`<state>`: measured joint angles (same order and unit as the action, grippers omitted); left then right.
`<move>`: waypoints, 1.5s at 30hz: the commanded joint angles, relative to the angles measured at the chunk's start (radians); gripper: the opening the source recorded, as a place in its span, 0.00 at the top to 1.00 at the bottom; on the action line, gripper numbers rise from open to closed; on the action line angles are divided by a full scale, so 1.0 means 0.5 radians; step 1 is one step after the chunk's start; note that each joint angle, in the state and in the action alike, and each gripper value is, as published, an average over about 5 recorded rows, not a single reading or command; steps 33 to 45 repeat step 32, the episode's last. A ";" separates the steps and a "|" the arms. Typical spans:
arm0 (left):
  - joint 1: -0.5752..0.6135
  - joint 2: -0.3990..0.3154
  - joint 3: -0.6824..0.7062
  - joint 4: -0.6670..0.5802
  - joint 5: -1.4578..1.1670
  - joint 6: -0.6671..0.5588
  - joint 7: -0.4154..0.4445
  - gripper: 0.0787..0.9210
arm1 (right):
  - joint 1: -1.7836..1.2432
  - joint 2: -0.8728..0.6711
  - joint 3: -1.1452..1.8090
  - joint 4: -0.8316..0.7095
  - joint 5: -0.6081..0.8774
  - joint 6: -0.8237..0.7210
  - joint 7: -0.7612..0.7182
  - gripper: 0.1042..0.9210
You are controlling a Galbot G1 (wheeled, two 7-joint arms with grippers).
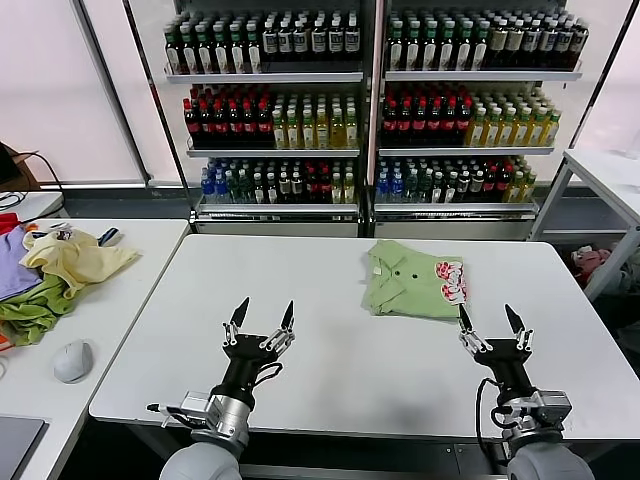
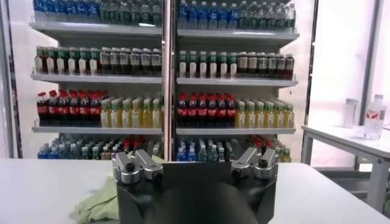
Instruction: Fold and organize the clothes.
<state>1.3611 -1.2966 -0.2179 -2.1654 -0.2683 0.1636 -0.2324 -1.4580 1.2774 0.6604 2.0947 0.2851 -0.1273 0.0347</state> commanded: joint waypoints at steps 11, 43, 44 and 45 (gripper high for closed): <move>0.026 -0.015 0.002 -0.010 0.016 0.001 0.030 0.12 | -0.023 0.027 -0.035 0.037 -0.132 0.054 0.105 0.12; 0.035 -0.038 0.007 -0.002 0.030 -0.005 0.045 0.12 | -0.028 0.000 -0.098 0.060 -0.226 0.139 0.181 0.12; 0.035 -0.038 0.007 -0.002 0.030 -0.005 0.045 0.12 | -0.028 0.000 -0.098 0.060 -0.226 0.139 0.181 0.12; 0.035 -0.038 0.007 -0.002 0.030 -0.005 0.045 0.12 | -0.028 0.000 -0.098 0.060 -0.226 0.139 0.181 0.12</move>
